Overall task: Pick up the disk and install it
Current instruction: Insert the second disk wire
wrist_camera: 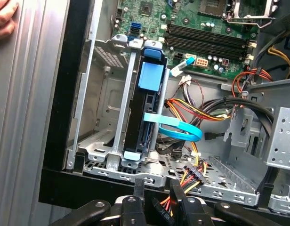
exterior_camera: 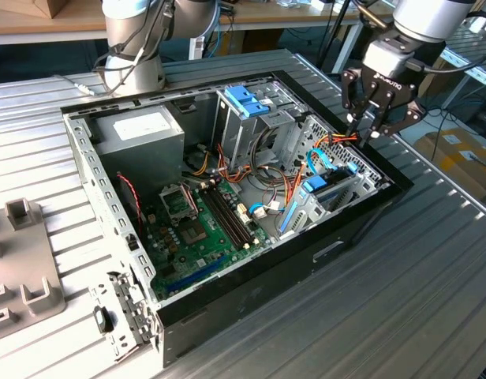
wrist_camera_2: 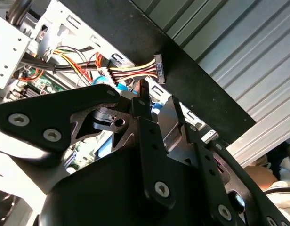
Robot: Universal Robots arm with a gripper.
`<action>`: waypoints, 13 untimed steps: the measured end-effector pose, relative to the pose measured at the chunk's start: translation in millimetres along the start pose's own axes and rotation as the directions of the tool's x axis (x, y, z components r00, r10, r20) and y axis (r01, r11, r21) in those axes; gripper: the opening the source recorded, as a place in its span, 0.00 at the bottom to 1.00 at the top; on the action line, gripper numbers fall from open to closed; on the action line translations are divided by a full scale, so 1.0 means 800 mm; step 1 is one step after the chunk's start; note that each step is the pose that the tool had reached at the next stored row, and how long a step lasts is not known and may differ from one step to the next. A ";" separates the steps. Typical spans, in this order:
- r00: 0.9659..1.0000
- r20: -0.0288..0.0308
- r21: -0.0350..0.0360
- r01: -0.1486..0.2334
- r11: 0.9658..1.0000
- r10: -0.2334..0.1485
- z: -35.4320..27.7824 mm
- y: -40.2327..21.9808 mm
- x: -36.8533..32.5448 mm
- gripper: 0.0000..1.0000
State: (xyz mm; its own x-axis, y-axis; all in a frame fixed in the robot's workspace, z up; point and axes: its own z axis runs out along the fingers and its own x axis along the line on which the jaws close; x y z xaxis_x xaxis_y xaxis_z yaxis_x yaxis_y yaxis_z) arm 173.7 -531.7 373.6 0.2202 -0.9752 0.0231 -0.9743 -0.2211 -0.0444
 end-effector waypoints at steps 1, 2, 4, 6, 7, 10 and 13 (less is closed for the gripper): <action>1.000 0.000 0.000 0.011 1.000 -0.011 0.0000 0.0000 0.0000 0.36; 1.000 0.001 0.001 0.023 1.000 -0.023 0.0000 -0.0001 0.0000 0.36; 0.999 0.002 0.001 0.054 0.999 -0.054 0.0000 -0.0002 0.0000 0.36; 0.996 0.004 0.002 0.084 0.997 -0.084 0.0000 -0.0003 0.0001 0.36; 0.995 0.004 0.002 0.095 0.995 -0.095 0.0000 -0.0004 0.0001 0.36; 0.990 0.006 0.004 0.138 0.990 -0.138 0.0000 -0.0009 0.0002 0.36; 0.983 0.008 0.005 0.182 0.983 -0.182 0.0001 -0.0016 0.0004 0.36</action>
State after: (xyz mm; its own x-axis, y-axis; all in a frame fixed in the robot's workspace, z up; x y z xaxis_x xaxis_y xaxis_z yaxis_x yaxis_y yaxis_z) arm 175.0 -531.7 373.6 0.3943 -0.9187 0.0231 -0.9176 -0.3949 -0.0444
